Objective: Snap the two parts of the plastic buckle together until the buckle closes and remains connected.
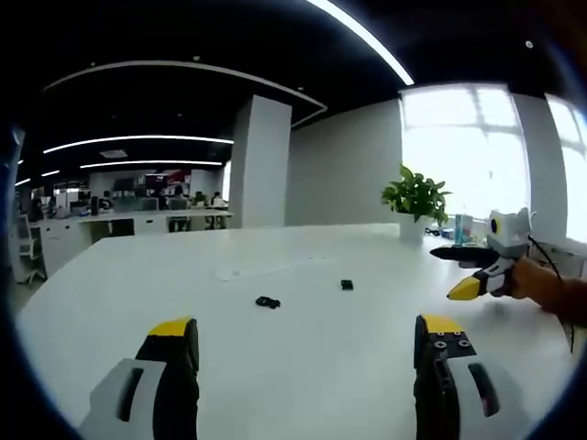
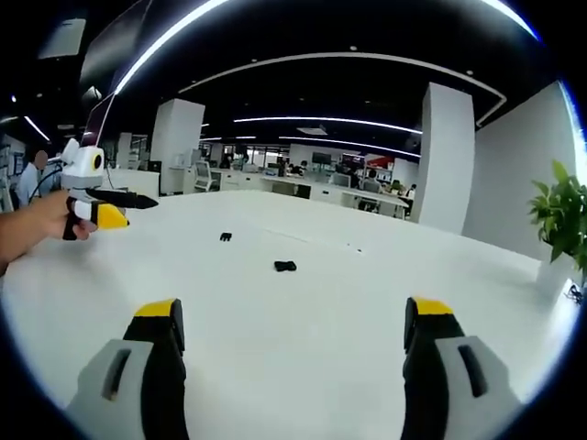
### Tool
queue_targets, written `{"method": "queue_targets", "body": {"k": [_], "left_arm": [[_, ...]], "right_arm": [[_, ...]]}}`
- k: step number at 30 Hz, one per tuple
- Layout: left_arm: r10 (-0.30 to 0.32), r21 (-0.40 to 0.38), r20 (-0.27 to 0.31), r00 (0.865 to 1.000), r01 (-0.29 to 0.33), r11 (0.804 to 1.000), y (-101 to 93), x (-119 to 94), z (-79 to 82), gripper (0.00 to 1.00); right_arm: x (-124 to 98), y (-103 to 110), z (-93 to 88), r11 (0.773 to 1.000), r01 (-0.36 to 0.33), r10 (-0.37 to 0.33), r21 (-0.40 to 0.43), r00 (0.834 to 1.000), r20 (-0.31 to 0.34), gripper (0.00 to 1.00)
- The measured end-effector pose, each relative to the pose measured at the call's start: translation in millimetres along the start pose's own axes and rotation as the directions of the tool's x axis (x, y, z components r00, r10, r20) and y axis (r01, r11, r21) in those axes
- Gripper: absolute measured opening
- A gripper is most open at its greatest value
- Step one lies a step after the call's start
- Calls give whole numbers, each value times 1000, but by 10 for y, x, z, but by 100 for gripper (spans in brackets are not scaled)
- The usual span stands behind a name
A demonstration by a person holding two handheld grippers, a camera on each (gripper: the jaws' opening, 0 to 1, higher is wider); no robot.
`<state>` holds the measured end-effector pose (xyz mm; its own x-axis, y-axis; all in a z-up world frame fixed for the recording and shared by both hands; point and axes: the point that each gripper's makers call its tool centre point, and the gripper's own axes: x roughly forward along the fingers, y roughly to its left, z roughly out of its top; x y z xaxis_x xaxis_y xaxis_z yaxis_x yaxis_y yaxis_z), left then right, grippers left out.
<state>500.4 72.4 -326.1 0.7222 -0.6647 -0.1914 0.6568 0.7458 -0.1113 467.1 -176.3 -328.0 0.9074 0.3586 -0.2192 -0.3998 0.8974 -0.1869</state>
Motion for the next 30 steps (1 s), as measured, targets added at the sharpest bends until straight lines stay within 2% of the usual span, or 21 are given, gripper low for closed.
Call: {"method": "queue_targets", "body": {"k": [7,12,18,21,25,27,30], "left_arm": [[-6,5,1,1000,6,1000,-9,79,31,100],[-46,22,-34,998,47,999,-68,193,-12,100],[-55,-40,-14,998,54,998,31,312,97,100],[-59,-47,-11,998,58,997,52,357,124,100],[-62,-43,-14,998,61,997,76,435,133,100],[-55,-2,-17,998,55,998,98,482,133,100],[-59,8,-20,998,59,998,118,555,130,100]], "right_arm": [[149,-42,-26,1000,-14,14,-1,1000,-7,100],[207,-126,-14,1000,-3,3,15,1000,-11,100],[293,-123,5,999,-1,1,34,1000,-8,100],[356,-146,32,1000,-1,1,31,1000,-4,100],[447,-169,30,1000,-4,4,27,1000,-9,100],[508,-169,17,999,-12,13,33,1000,-18,100],[570,-185,16,1000,-14,15,25,1000,-22,99]]}}
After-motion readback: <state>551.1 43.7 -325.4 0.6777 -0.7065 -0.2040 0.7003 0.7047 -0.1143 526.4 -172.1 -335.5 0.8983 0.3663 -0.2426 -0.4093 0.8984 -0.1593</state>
